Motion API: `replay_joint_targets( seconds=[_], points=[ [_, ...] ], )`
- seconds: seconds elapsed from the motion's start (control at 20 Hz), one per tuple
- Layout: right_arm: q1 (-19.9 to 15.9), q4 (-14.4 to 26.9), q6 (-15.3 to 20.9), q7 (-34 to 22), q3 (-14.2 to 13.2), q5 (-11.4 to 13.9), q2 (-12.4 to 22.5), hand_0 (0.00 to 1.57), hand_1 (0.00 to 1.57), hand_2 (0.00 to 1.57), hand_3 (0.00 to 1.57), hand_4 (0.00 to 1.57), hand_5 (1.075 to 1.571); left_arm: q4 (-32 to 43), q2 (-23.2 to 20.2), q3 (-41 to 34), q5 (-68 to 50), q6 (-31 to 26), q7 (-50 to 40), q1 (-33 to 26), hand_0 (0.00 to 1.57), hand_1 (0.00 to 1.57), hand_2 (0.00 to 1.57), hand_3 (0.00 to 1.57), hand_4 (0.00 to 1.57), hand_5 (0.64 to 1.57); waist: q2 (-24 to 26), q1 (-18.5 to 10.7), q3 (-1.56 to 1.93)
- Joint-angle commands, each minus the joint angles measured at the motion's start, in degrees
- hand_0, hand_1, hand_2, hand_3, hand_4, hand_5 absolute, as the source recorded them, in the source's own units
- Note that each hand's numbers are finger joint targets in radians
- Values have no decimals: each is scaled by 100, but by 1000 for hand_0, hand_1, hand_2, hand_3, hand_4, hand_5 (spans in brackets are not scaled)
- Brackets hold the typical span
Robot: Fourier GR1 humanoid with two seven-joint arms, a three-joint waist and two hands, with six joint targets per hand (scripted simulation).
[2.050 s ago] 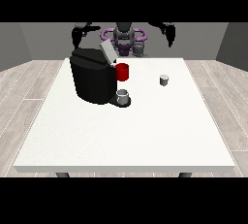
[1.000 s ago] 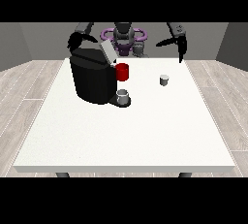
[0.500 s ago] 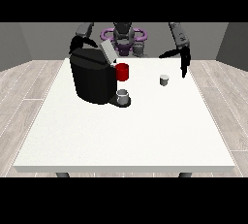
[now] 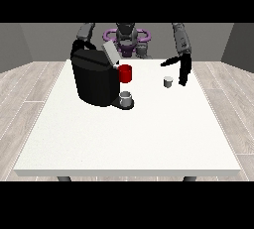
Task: Insert the coffee pod into the coffee machine and close the lid
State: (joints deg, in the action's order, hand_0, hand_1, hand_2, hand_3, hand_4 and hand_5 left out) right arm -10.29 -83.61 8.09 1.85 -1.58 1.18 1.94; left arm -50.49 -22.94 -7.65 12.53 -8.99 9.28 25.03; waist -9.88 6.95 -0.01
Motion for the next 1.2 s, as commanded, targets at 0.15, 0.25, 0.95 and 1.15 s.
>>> replay_joint_targets(
  seconds=[0.15,0.25,0.95,1.15],
  points=[
    [312,-2,343,296,341,73,-185,0,0,0,0,427,1571,895,-65,-27,390,216,334,166,647,647,718,349,0,1571,-13,114,-1],
    [131,361,85,160,-32,-47,-69,0,0,0,0,386,1571,710,115,242,673,385,-116,220,807,807,847,501,0,1571,214,-15,1],
    [-284,342,47,-4,-158,-120,52,0,0,0,0,513,1571,1483,-190,363,1605,1158,508,726,719,719,851,619,151,1571,-64,86,0],
    [-355,423,38,-19,-206,-244,-13,0,0,0,0,514,1571,1605,68,401,1787,1604,628,829,837,837,974,737,391,1571,-93,82,0]
  ],
)
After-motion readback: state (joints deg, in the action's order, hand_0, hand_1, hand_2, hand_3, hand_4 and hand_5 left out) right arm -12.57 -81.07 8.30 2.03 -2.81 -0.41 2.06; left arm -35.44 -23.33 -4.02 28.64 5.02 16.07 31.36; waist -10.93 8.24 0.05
